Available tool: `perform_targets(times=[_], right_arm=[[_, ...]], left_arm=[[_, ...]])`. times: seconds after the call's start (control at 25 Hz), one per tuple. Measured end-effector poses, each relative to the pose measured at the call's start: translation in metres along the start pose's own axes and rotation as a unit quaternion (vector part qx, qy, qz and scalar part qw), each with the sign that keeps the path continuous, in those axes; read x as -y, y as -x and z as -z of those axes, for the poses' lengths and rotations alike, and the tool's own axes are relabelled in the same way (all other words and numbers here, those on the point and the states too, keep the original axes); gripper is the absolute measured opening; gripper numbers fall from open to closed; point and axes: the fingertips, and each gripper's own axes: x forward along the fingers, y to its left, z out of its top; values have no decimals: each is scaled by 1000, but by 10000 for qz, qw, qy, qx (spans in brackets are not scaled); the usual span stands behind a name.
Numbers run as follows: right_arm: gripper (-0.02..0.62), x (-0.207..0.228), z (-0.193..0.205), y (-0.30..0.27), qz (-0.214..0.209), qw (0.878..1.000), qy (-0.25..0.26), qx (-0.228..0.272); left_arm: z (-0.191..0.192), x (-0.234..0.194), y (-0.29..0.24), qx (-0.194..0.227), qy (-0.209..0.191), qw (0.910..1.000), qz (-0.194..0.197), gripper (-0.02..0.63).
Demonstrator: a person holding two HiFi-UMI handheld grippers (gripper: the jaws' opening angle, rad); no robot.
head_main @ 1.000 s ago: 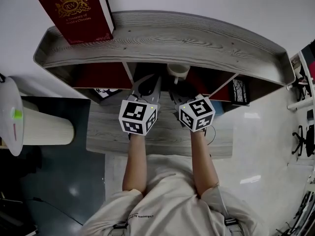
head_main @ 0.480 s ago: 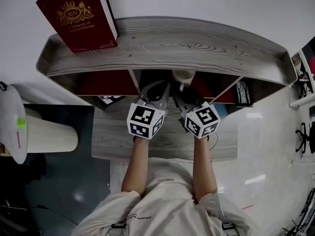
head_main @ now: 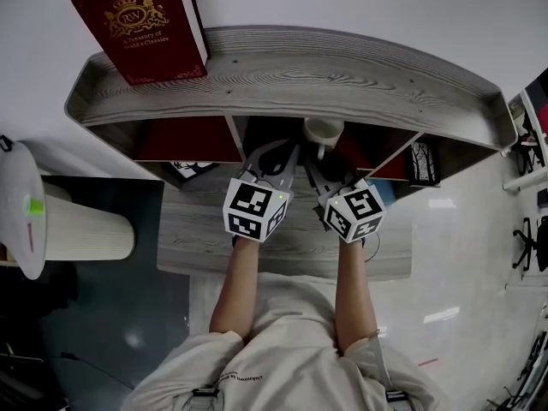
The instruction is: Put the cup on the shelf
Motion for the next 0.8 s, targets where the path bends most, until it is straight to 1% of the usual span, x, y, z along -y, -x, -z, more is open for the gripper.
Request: perform_targets(times=[0.16, 0.4, 0.56, 0.64, 0.76, 0.8], right_arm=[[60, -6, -1, -8, -102, 9999, -85, 7], [66, -11, 0, -11, -259, 9996, 63, -41], [66, -7, 0, -6, -371, 9993, -79, 37], [71, -8, 0, -5, -531, 9984, -172, 95], [104, -11, -1, -2, -907, 9953, -311, 161], [106, -12, -1, 0, -1022, 9940, -342, 173]], left_arm=[[1, -4, 4, -12, -20, 9999, -122, 9], [-2, -14, 10, 24, 13, 9996, -284, 9], [0, -10, 8, 18, 35, 9996, -284, 9], [0, -9, 7, 30, 37, 9996, -295, 9], [-2, -8, 7, 55, 44, 9994, -349, 9], [-1, -9, 7, 49, 45, 9993, -379, 9]])
